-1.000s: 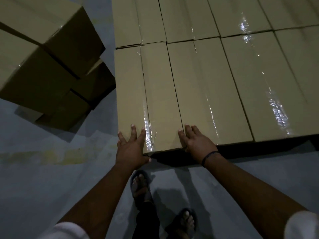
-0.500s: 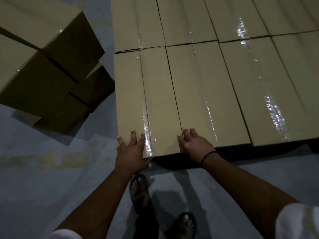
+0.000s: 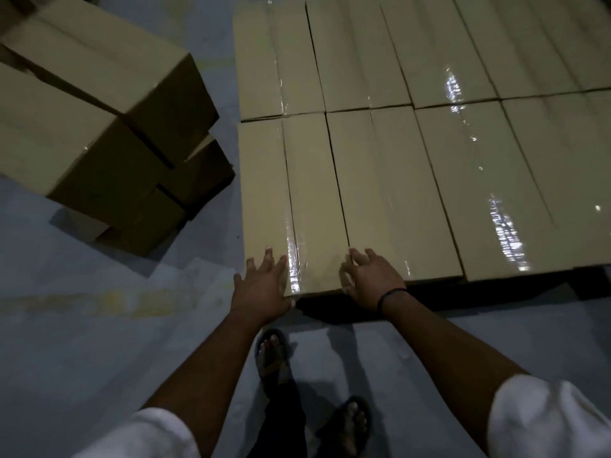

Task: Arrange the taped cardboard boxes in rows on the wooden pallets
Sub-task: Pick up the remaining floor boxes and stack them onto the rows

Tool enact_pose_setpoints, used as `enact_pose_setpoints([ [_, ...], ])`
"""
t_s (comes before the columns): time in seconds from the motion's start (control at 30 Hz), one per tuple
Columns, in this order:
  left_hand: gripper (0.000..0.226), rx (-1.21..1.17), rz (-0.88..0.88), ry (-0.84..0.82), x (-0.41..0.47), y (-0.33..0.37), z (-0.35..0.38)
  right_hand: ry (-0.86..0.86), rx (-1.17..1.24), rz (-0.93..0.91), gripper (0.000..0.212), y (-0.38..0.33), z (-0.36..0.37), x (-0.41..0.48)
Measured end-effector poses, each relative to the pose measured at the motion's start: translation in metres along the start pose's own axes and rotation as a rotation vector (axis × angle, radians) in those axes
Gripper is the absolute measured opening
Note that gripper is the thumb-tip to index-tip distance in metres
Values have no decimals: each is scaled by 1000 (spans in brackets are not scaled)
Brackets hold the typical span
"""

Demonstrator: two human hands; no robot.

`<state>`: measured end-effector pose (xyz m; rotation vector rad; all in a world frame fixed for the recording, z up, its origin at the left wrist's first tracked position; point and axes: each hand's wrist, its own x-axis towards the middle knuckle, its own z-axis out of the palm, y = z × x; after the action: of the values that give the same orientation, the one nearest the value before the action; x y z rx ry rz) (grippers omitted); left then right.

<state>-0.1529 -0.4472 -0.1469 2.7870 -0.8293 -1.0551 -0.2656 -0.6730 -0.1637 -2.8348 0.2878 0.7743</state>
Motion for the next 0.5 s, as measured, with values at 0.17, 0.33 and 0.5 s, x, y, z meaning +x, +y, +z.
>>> enact_pose_setpoints([
  [0.17, 82, -111, -46, 231, -110, 28, -68, 184, 187, -19, 52, -60, -97, -74],
  [0.33, 82, -297, -61, 350, -226, 26, -117, 253, 269, -76, 46, -124, -181, -143],
  [0.5, 80, -521, -167, 458, -291, -15, -154, 338, 265, -188, 40, -185, -235, -169],
])
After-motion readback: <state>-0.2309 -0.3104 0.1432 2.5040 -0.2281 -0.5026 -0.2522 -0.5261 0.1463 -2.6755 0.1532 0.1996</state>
